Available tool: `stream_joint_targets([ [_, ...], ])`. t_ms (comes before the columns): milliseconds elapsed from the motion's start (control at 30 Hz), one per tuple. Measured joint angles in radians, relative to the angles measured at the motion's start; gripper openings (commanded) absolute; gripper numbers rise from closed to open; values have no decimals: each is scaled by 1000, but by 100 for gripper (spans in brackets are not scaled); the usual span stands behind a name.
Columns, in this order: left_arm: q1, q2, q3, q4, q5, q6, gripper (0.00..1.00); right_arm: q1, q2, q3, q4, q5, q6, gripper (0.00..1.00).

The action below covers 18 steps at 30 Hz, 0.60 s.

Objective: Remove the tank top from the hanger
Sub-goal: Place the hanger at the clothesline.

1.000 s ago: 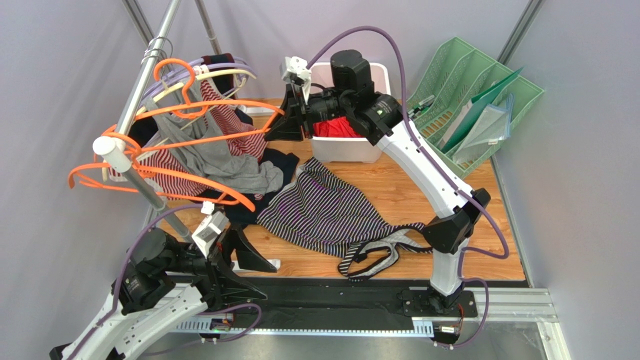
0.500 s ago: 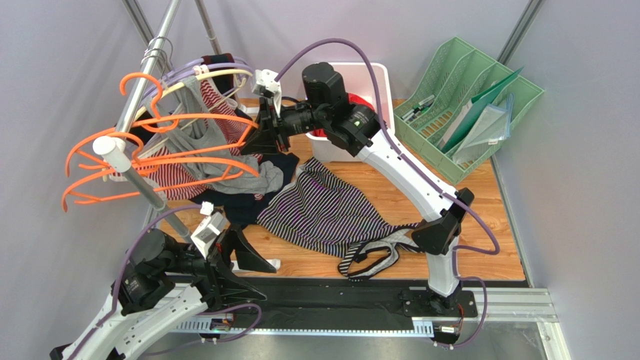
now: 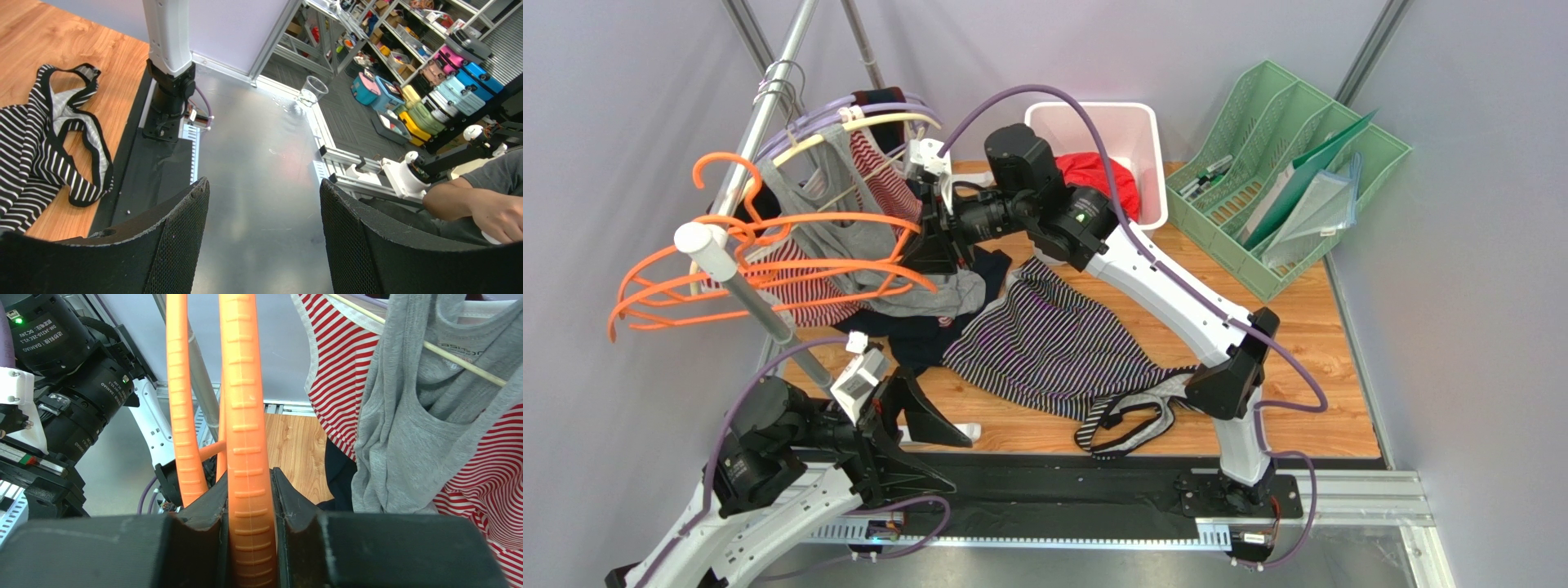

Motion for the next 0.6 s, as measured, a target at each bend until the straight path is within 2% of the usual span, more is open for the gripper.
stream_joint_targets([
  [167, 0, -8, -2, 0, 0, 0, 72, 13, 0, 0, -19, 18, -7, 0],
  [267, 0, -19, -10, 0, 0, -1, 71, 15, 0, -3, -36, 34, -14, 5],
  [367, 0, -21, -14, 0, 0, -1, 71, 17, 0, -13, -46, 44, -18, 15],
  [400, 0, -21, -14, 0, 0, -1, 72, 17, 0, -19, -49, 49, -19, 22],
  [467, 0, -21, -14, 0, 0, -1, 71, 18, 0, -34, -50, 56, -22, 29],
  [600, 0, -21, -14, 0, 0, -1, 71, 18, -1, -68, -51, 80, -20, 50],
])
